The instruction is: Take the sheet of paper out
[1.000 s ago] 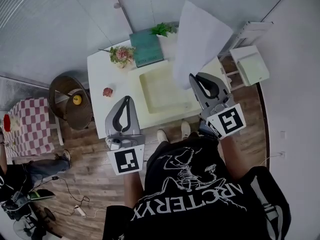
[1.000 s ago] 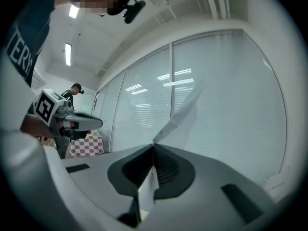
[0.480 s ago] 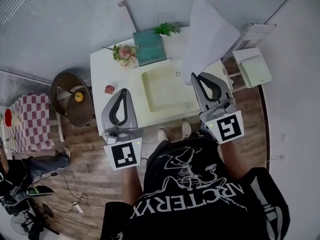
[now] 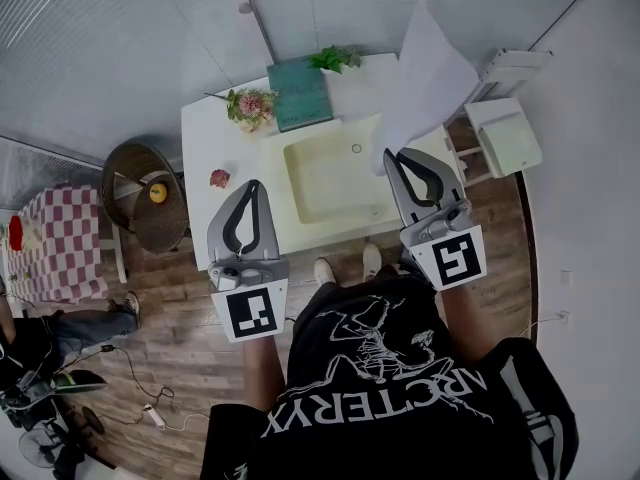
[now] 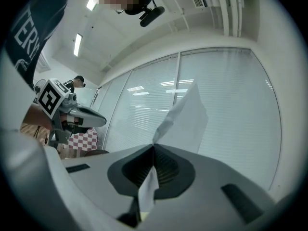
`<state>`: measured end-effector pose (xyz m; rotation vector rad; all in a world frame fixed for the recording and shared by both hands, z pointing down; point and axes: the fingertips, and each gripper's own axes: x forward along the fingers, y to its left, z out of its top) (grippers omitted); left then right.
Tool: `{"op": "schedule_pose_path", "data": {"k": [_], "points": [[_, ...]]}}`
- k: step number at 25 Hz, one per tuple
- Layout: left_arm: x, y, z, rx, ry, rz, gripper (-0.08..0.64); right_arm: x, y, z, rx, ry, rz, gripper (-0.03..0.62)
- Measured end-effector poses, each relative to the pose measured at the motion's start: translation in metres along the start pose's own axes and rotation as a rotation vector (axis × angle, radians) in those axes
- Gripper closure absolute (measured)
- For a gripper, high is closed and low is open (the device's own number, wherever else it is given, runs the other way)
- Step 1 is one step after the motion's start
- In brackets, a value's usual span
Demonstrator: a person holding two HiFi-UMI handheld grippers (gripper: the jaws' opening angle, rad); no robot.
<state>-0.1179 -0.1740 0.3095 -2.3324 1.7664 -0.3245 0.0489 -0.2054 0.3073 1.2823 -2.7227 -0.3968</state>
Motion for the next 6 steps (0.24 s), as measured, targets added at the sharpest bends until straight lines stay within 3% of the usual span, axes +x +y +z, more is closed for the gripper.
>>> {"op": "schedule_pose_path", "data": {"k": [6], "points": [[0.0014,0.0030,0.0015,-0.005,-0.004,-0.005,0.549,0.0014,0.0001,0.0036,-0.016,0.005,-0.004,0.580]]}}
